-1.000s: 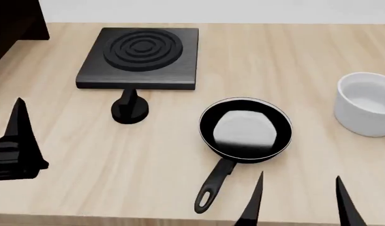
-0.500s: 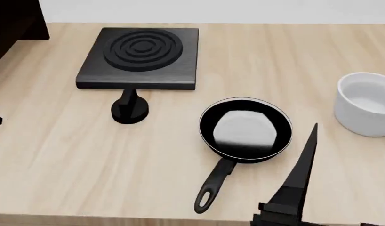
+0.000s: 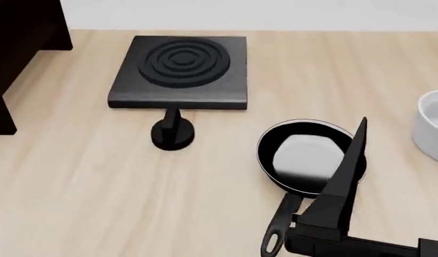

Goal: Put the frying pan under the cabinet shelf.

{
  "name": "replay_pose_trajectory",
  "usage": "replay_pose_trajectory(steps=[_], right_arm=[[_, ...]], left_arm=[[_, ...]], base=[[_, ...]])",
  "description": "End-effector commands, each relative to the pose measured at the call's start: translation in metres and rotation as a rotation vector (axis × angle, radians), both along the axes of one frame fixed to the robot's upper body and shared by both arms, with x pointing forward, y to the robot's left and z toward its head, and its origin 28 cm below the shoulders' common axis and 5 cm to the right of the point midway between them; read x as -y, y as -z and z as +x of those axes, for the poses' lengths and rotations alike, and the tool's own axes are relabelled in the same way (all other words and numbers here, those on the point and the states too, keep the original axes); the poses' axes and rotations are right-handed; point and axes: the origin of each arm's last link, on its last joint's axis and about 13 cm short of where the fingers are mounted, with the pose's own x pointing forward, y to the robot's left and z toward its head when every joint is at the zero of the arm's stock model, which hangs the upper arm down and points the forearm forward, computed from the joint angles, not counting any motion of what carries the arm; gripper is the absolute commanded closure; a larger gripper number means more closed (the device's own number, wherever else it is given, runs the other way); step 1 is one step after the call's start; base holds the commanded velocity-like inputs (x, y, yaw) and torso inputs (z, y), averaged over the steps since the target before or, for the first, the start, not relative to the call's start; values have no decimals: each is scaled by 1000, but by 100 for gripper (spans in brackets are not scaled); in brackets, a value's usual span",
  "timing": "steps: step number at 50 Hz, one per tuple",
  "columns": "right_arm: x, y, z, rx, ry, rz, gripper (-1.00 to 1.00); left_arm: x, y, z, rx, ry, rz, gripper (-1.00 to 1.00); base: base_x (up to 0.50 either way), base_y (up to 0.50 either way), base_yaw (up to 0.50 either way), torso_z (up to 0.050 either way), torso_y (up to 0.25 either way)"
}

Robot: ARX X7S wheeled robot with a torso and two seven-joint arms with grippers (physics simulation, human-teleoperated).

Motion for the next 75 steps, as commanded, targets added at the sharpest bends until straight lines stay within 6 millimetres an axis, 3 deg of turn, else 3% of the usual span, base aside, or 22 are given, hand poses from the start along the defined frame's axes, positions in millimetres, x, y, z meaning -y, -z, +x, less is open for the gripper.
replay_pose_trajectory(steps=[1, 52, 65, 75], right_arm=[[0, -1, -1, 0, -1, 0, -100], [2, 1, -2, -13, 12, -2, -100], [4, 2, -3, 0, 15, 26, -100], [14, -3, 3, -60, 47, 47, -100]], left_arm=[[-2, -2, -3, 7, -10, -2, -100], [2, -2, -1, 9, -1, 0, -100], [2, -3, 0, 10, -3, 1, -100], [2, -4, 0, 15, 0, -1, -100]], base=[[262, 312, 0, 0, 0], [399, 382, 0, 0, 0], [294, 499, 0, 0, 0], [0, -2, 0, 0, 0]])
